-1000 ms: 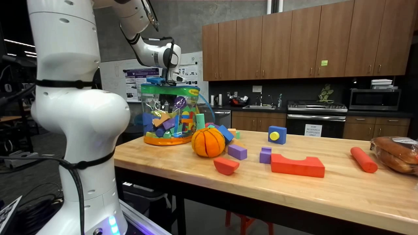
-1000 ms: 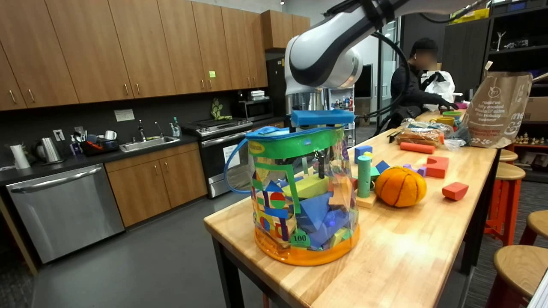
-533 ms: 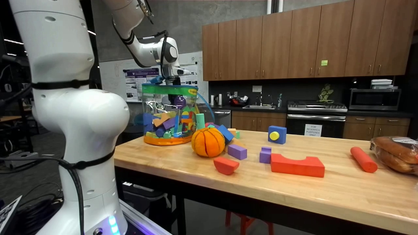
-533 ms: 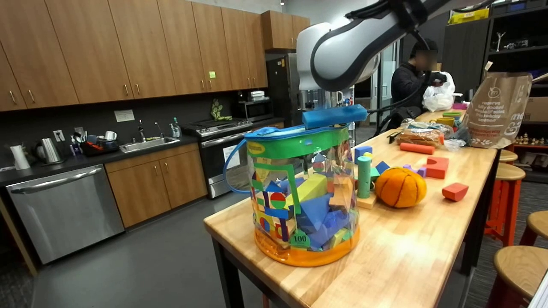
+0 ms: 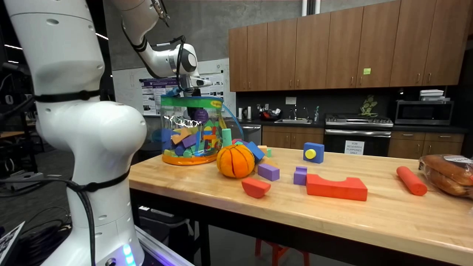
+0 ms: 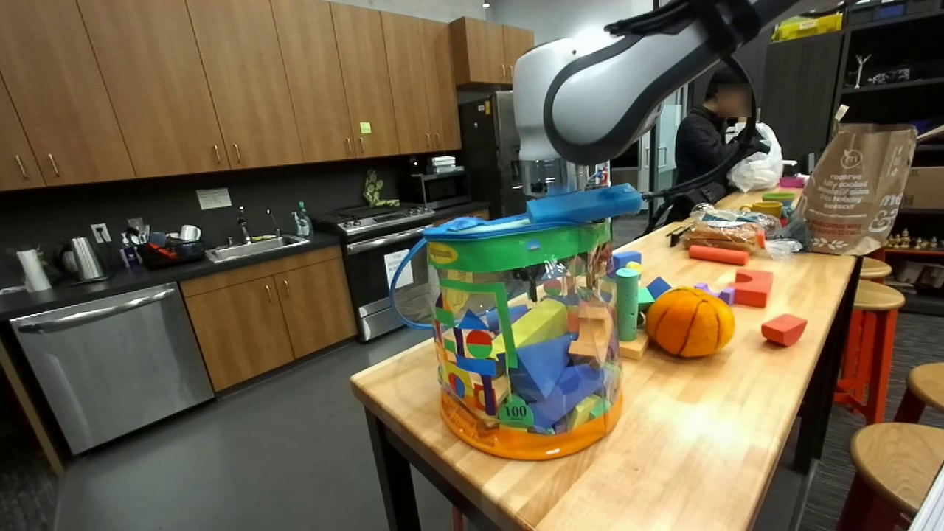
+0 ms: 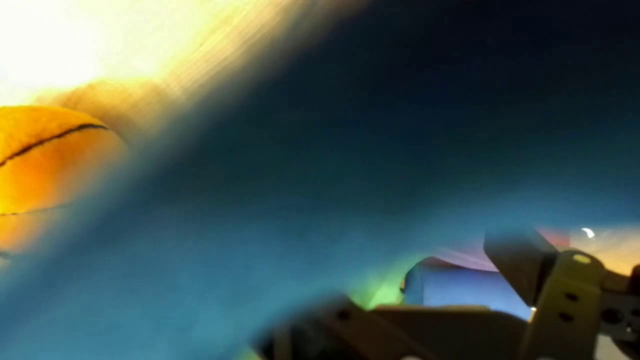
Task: Remove one yellow block from the toy bag
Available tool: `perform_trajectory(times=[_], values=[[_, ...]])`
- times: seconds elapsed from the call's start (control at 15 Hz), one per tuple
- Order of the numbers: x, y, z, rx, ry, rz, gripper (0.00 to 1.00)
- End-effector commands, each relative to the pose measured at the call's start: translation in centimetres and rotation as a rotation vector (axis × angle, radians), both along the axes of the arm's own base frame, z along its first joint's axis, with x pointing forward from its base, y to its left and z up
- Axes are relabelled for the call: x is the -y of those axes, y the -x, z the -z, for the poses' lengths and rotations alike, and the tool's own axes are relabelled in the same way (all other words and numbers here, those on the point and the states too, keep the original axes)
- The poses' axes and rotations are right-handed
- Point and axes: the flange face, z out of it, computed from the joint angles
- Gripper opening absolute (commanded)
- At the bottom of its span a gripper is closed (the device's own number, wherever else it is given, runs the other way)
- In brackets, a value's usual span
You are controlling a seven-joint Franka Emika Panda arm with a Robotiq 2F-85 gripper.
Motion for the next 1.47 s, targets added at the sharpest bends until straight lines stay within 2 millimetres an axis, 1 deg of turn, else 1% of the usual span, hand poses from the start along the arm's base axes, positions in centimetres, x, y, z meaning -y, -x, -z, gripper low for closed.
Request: perform_trajectory(times=[0.0, 0.33, 0.6, 0.87, 0.93, 1.0, 1.07, 1.4], values=[[-1.9, -0.3, 0.6, -0.005, -0.040, -0.079, 1.00], [-3.3, -0.5, 0.9, -0.023, -0.073, -0.145, 1.00], [-4.2, -1.2, 1.7, -0.073, -0.149, -0.203, 1.00], [-4.8, -1.5, 2.1, -0.131, -0.200, -0.242, 1.00], [-4.9, -1.5, 2.1, -0.141, -0.205, -0.249, 0.75], [-4.8, -1.7, 2.0, -0.148, -0.206, -0.254, 0.73], [-4.9, -1.8, 2.0, -0.154, -0.206, -0.259, 0.68], [-4.5, -2.1, 0.9, -0.154, -0.190, -0.256, 0.36]])
